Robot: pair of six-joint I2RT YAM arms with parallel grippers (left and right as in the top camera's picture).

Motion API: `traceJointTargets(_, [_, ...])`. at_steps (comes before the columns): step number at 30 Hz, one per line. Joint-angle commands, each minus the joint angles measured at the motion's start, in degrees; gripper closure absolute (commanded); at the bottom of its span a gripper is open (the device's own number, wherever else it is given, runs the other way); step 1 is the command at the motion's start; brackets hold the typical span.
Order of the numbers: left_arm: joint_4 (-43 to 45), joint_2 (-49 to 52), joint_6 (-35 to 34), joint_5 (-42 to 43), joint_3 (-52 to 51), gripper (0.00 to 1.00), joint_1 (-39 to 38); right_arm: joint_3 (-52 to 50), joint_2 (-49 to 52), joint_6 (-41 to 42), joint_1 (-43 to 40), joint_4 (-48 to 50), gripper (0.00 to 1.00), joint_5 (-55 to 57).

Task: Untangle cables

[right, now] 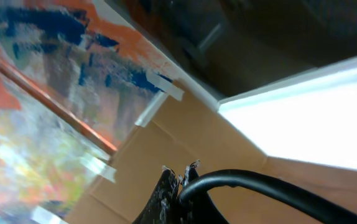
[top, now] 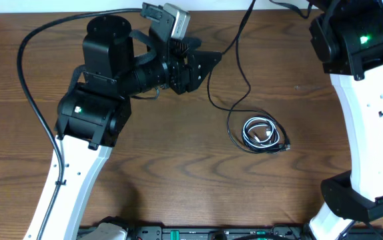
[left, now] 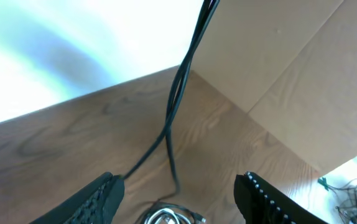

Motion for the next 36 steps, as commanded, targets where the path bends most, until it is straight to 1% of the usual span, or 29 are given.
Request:
traceJointTargets(1, [4.07, 0.39, -1.18, 1.11, 0.11, 0.37, 0.17, 0.48, -0.74, 9.73, 0.0, 0.5, 0.99, -1.49])
traceJointTargets(3, [7.1, 0.39, -1.81, 1.09, 0.11, 0.37, -0.24, 0.48, -0.74, 14.05, 0.2, 0.55, 0.98, -2.29])
traceJointTargets(5, [8.2, 0.55, -1.81, 1.07, 0.11, 0.37, -0.96, 0.48, -0.74, 17.25, 0.61, 0.57, 0.99, -2.78])
traceJointTargets(8, [8.74, 1.18, -1.79, 1.05, 0.09, 0.36, -3.06, 0.48, -0.74, 17.59, 1.05, 1.53, 0.99, -3.43])
traceJointTargets(13, [9.9, 4.15, -1.77, -0.66, 0.09, 0.36, -5.55, 0.48, -0.74, 20.83, 1.6, 3.37, 0.99, -5.49])
traceJointTargets(17, [12.2, 6.05, -4.24, -0.55, 0.09, 0.37, -5.55, 0.48, -0.74, 20.85, 1.6, 3.37, 0.99, -6.12])
traceJointTargets(19, [12.59, 6.38, -4.44, -0.39, 0.09, 0.45, -5.55, 0.48, -0.74, 20.85, 1.6, 3.32, 0.99, -6.93])
traceJointTargets(20, [12.55, 6.4, -4.44, -0.37, 0.09, 0.52, -5.55, 0.48, -0.74, 20.83, 1.57, 3.32, 0.98, -7.19])
traceJointTargets(21, [12.59, 6.4, -4.44, -0.37, 0.09, 0.57, -5.55, 0.48, -0.74, 20.83, 1.49, 3.32, 0.98, -7.3])
traceJointTargets(22, [12.61, 6.4, -4.44, -0.39, 0.09, 0.6, -5.55, 0.48, -0.74, 20.83, 1.46, 3.32, 0.98, -7.41])
traceJointTargets(23, [12.57, 6.4, -4.44, -0.39, 0.09, 0.73, -5.55, 0.48, -0.74, 20.83, 1.46, 3.32, 0.98, -7.43])
traceJointTargets(24, [12.44, 6.4, -4.44, -0.39, 0.09, 0.79, -5.55, 0.48, -0.74, 20.83, 1.46, 3.32, 0.98, -7.43])
traceJointTargets(25, [12.11, 6.4, -4.44, -0.42, 0.09, 0.81, -5.55, 0.48, -0.74, 20.83, 1.42, 3.34, 0.98, -7.41])
traceJointTargets(26, [11.8, 6.4, -4.44, -0.42, 0.09, 0.89, -5.55, 0.48, -0.74, 20.83, 0.92, 3.34, 0.98, -7.19])
traceJointTargets(27, [11.63, 6.4, -4.44, -0.42, 0.09, 0.92, -5.55, 0.48, -0.74, 20.81, 0.5, 3.34, 0.98, -6.91])
traceJointTargets(34, [10.84, 6.4, -4.44, -0.42, 0.09, 0.92, -5.55, 0.48, -0.74, 20.74, -7.5, 3.06, 0.98, -7.26])
traceJointTargets(36, [10.86, 6.4, -4.44, -0.39, 0.09, 0.83, -5.55, 0.48, -0.74, 20.76, -8.76, 2.86, 0.99, -8.39])
